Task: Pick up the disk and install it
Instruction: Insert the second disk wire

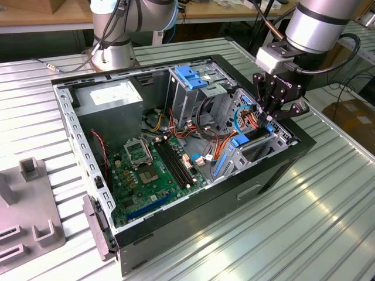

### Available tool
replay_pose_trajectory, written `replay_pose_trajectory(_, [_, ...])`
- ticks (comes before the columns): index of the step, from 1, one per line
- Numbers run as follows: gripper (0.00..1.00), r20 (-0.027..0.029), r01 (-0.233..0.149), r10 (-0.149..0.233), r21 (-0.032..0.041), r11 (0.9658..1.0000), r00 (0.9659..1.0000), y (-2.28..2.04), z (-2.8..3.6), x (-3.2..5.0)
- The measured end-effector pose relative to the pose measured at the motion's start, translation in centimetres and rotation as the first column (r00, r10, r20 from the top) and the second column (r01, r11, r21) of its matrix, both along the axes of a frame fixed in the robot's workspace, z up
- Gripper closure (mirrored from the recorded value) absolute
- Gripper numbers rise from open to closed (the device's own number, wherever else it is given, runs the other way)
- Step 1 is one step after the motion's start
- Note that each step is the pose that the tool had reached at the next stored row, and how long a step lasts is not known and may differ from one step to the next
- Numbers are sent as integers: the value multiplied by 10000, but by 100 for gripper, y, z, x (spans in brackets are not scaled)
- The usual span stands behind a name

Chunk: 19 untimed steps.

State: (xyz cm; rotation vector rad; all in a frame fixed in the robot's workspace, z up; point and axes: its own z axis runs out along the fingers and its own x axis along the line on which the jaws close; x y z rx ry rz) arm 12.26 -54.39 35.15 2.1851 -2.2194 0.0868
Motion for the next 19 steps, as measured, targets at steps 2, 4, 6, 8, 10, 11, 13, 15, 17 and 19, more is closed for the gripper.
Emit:
replay_pose_trajectory(2, [90,0,0,0,0,10000,10000,0,5,0])
replay_pose_trajectory(4, [90,0,0,0,-2,10000,10000,1,21,0])
replay_pose_trajectory(6, [90,1,0,0,0,10000,10000,0,43,0])
replay_pose_trajectory(8, [90,1,0,0,0,10000,10000,0,68,0])
replay_pose_trajectory(10, [90,0,1,-1,0,10000,10000,0,99,0])
replay_pose_trajectory(11, [90,1,1,-1,4,10000,10000,0,99,-5])
replay_pose_trajectory(13, [90,0,0,0,6,10000,10000,0,102,-23])
replay_pose_trajectory(15, [90,1,-1,1,6,10000,10000,0,137,-28])
replay_pose_trajectory(17, [90,1,-1,1,8,10000,10000,0,218,-28])
replay_pose_trajectory(19, [90,1,0,0,7,10000,10000,1,298,-30])
